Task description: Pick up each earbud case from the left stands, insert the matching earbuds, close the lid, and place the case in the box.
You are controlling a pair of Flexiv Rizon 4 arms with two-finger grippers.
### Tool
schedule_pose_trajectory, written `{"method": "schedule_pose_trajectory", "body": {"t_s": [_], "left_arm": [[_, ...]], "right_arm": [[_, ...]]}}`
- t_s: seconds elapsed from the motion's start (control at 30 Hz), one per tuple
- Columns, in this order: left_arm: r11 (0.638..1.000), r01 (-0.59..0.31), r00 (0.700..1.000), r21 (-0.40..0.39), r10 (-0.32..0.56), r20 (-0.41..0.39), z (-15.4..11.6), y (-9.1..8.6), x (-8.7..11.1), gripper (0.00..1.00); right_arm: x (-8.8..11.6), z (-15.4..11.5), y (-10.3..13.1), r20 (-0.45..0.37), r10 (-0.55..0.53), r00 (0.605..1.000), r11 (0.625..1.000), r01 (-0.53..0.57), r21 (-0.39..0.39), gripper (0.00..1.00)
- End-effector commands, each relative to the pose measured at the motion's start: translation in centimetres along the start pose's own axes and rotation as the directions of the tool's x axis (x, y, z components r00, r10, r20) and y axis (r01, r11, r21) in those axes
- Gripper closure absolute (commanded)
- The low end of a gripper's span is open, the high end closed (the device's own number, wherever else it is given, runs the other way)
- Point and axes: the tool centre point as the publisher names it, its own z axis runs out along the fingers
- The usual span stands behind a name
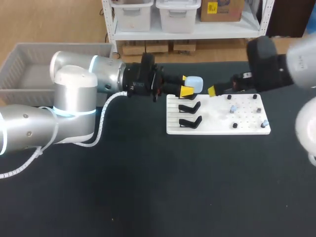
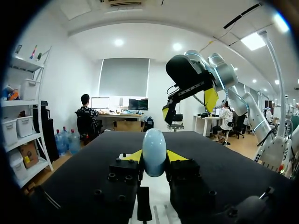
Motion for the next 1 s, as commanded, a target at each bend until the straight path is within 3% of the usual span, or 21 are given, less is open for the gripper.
{"method": "schedule_pose_trajectory", "body": {"t_s": [0.03, 0.53, 1.0], "left_arm": [[1.000, 0.000, 1.000, 0.001, 0.000, 0.000, 0.0, 0.1, 0.1, 1.00], [1.000, 0.000, 1.000, 0.001, 0.000, 0.000, 0.0, 0.1, 0.1, 1.00], [1.000, 0.000, 1.000, 0.001, 0.000, 0.000, 0.0, 0.1, 0.1, 1.00]], "right_arm": [[-0.9, 2.2, 0.3, -0.027, 0.007, 1.000, 1.000, -0.007, 0.026, 0.00], [-1.3, 4.4, 0.4, -0.049, 0.016, 0.999, 0.997, -0.013, 0.070, 0.00], [-1.9, 5.7, -1.1, -0.052, 0.054, 0.997, 0.995, -0.050, 0.090, 0.00]]}}
